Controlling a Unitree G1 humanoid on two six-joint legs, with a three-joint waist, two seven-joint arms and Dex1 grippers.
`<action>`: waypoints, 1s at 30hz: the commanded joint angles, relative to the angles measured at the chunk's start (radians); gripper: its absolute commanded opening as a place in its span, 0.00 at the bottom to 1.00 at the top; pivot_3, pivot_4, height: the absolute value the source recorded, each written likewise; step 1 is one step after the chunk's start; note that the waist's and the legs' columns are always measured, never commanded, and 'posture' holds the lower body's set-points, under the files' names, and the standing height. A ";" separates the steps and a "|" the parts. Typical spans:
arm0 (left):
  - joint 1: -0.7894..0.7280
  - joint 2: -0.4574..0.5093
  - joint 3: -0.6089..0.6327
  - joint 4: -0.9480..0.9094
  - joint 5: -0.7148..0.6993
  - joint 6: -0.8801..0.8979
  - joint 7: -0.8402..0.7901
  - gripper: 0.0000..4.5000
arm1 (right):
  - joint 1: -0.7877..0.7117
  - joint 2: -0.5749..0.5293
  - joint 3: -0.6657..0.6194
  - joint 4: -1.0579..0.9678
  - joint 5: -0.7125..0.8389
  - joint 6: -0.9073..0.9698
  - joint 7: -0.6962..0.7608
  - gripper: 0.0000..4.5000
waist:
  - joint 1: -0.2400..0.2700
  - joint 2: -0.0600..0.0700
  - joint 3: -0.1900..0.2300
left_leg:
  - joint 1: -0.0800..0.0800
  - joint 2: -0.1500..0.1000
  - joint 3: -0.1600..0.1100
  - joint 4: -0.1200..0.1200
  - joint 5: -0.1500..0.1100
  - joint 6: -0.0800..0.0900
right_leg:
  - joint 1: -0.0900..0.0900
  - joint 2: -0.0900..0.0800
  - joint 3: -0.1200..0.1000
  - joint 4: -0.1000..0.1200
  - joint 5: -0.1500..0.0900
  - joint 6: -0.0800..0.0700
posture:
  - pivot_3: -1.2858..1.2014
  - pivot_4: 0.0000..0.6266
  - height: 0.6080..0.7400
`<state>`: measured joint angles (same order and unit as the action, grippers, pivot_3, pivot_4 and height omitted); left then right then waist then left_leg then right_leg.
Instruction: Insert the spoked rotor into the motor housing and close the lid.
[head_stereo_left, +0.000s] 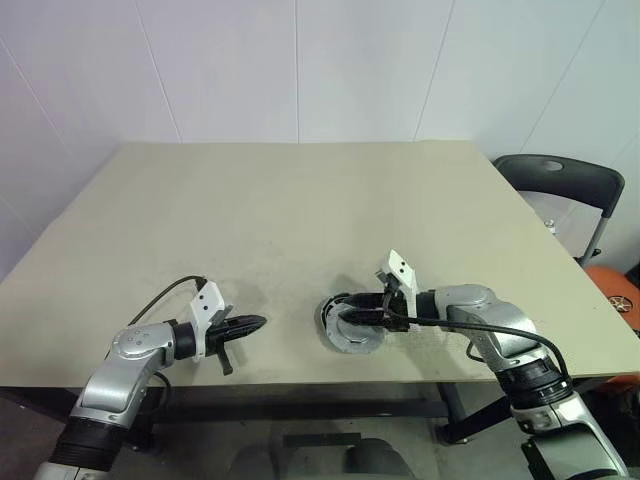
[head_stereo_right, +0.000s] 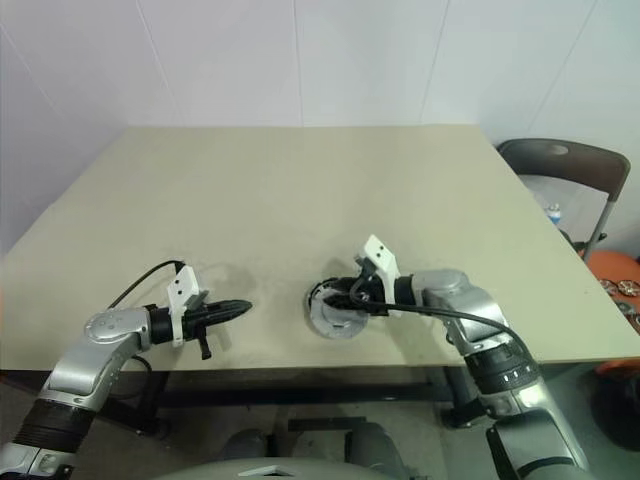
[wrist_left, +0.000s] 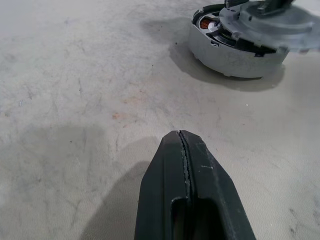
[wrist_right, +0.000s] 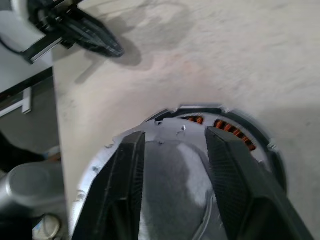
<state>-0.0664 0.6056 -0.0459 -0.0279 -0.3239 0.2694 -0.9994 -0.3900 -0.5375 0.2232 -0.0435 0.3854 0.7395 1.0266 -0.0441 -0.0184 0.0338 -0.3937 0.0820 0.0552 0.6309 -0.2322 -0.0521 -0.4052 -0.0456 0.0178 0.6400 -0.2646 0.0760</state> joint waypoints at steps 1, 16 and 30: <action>-0.011 0.003 0.010 -0.031 -0.010 -0.003 -0.002 0.00 | 0.003 -0.039 0.039 -0.040 -0.038 -0.016 0.007 0.57 | 0.000 0.000 0.000 | 0.000 0.000 0.000 0.000 0.000 0.000 | 0.000 0.000 0.000 0.000 0.000 0.000 | 0.52 0.00 1.00; -0.017 -0.008 0.001 0.064 0.020 -0.077 -0.021 0.00 | 0.008 -0.081 0.070 -0.043 -0.050 -0.031 0.046 1.00 | 0.001 0.000 0.000 | 0.001 0.000 0.000 -0.001 0.000 0.000 | 0.000 0.000 0.000 -0.002 0.000 0.000 | 0.52 0.00 1.00; -0.027 -0.013 -0.006 0.082 0.034 -0.089 -0.026 0.00 | -0.061 -0.006 -0.021 0.031 -0.083 -0.186 -0.065 1.00 | 0.000 0.000 0.000 | -0.001 0.000 0.000 -0.001 0.000 0.000 | 0.000 0.000 0.000 -0.003 0.000 0.000 | 0.52 0.00 1.00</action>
<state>-0.0757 0.5913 -0.0560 0.0699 -0.2916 0.1928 -1.0217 -0.4295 -0.5504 0.2368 -0.0052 0.2933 0.5735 0.9645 -0.0440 -0.0184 0.0341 -0.3952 0.0819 0.0551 0.6297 -0.2322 -0.0522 -0.4052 -0.0457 0.0175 0.6367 -0.2644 0.0760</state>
